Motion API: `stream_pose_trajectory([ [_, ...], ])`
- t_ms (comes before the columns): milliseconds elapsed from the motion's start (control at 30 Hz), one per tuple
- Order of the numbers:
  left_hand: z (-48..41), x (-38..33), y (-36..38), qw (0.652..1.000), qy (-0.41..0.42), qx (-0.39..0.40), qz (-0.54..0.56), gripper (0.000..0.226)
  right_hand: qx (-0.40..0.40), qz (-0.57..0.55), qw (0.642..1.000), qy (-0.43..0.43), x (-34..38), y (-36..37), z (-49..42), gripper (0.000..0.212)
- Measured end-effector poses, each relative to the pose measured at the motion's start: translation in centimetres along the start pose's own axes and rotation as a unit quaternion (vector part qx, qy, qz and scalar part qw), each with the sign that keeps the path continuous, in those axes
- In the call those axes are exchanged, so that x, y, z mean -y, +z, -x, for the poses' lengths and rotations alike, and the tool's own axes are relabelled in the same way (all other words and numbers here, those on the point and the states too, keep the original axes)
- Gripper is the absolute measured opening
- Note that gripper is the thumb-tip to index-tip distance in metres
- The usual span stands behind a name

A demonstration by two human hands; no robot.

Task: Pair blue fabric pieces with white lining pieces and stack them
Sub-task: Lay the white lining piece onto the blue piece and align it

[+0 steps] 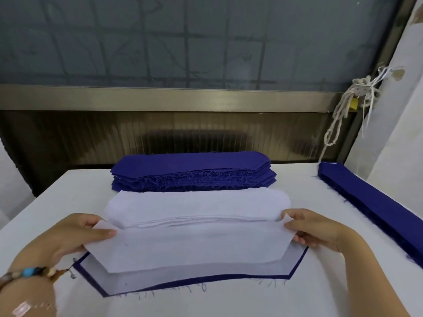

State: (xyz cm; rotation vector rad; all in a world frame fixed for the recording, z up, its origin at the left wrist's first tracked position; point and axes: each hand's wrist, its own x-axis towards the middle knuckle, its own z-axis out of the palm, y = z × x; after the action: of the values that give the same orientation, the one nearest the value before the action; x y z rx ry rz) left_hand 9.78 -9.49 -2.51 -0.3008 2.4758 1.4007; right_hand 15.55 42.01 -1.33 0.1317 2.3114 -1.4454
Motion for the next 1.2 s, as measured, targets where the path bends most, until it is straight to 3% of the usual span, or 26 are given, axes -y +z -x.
stream_pose_trajectory([
  [67, 0.4, -0.3, 0.5, 0.999, -0.004, -0.006, -0.033, 0.022, 0.003, 0.033, 0.999, 0.001, 0.1, 0.2, -0.1, 0.014],
  [233, 1.0, -1.6, 1.2, 0.996, -0.01, 0.006, -0.085, 0.022, -0.033, 0.104, 0.994, 0.005, 0.0, 0.5, -0.9, 0.021],
  [367, 1.1, -1.6, 1.0, 0.994, -0.005, 0.013, -0.108, 0.019, -0.033, 0.096, 0.995, 0.004, 0.0, 0.7, -0.7, 0.019],
  [600, 1.2, 1.6, 0.9, 0.997, 0.046, -0.036, -0.043, 0.02, -0.087, 0.066, 0.994, -0.015, -0.2, 1.7, 0.2, 0.02],
  [767, 2.4, 2.5, 1.7, 0.986, 0.124, -0.075, -0.082, 0.045, -0.179, 0.11, 0.977, -0.045, -1.0, 3.0, 0.8, 0.02],
  [867, 2.9, 2.7, 2.1, 0.982, 0.149, -0.097, -0.067, 0.047, -0.235, 0.192, 0.953, -0.02, -1.5, 3.9, 0.8, 0.048],
  [933, 3.1, 3.0, 2.2, 0.977, 0.17, -0.114, -0.054, 0.045, -0.257, 0.187, 0.948, -0.01, -1.8, 4.1, 0.8, 0.061],
  [1000, 3.2, 3.0, 2.4, 0.976, 0.179, -0.117, -0.038, 0.048, -0.257, 0.16, 0.953, -0.033, -1.9, 3.9, 1.2, 0.05],
  [1100, 3.0, 2.8, 2.6, 0.976, 0.179, -0.119, -0.019, 0.045, -0.236, 0.121, 0.961, -0.08, -1.9, 3.6, 1.8, 0.014],
  [1200, 3.1, 2.7, 2.8, 0.978, 0.182, -0.1, -0.026, 0.032, -0.246, 0.153, 0.953, -0.087, -1.9, 3.6, 2.0, 0.016],
])
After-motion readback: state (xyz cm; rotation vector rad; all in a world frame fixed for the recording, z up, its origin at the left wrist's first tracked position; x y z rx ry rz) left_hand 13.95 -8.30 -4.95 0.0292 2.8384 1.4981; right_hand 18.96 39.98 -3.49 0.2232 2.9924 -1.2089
